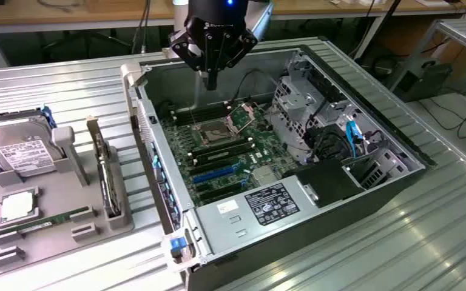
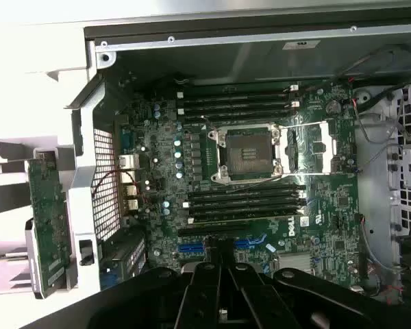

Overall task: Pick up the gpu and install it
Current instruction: 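Reach for the gpu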

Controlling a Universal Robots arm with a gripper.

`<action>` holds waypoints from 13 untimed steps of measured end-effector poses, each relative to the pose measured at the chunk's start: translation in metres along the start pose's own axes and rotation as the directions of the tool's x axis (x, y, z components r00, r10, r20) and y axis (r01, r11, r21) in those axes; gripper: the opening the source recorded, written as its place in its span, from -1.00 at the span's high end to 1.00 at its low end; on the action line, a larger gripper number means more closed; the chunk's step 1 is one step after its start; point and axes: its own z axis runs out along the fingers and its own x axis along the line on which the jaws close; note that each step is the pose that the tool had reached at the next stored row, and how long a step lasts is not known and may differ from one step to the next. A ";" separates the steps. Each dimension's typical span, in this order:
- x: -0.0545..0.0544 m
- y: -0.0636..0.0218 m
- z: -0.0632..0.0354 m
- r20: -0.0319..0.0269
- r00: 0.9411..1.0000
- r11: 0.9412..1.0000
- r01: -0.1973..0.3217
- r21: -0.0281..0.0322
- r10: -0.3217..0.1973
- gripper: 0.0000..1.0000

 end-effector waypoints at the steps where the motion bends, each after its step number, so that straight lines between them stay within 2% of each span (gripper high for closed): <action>1: 0.000 0.0000 0.0000 0.000 1.000 1.000 0.000 0.001 0.000 0.79; 7: 0.000 0.0000 0.0000 0.000 1.000 1.000 0.000 0.002 0.000 0.79; 10: 0.002 -0.0012 -0.0002 -0.001 1.000 1.000 0.000 0.005 0.000 0.79; 11: 0.007 -0.0027 -0.0002 0.000 1.000 1.000 0.000 0.007 0.000 0.79; 12: 0.018 -0.0068 -0.0002 0.000 1.000 1.000 0.000 0.008 0.000 0.79; 13: 0.021 -0.0080 0.0000 0.000 1.000 1.000 0.000 0.008 0.000 0.79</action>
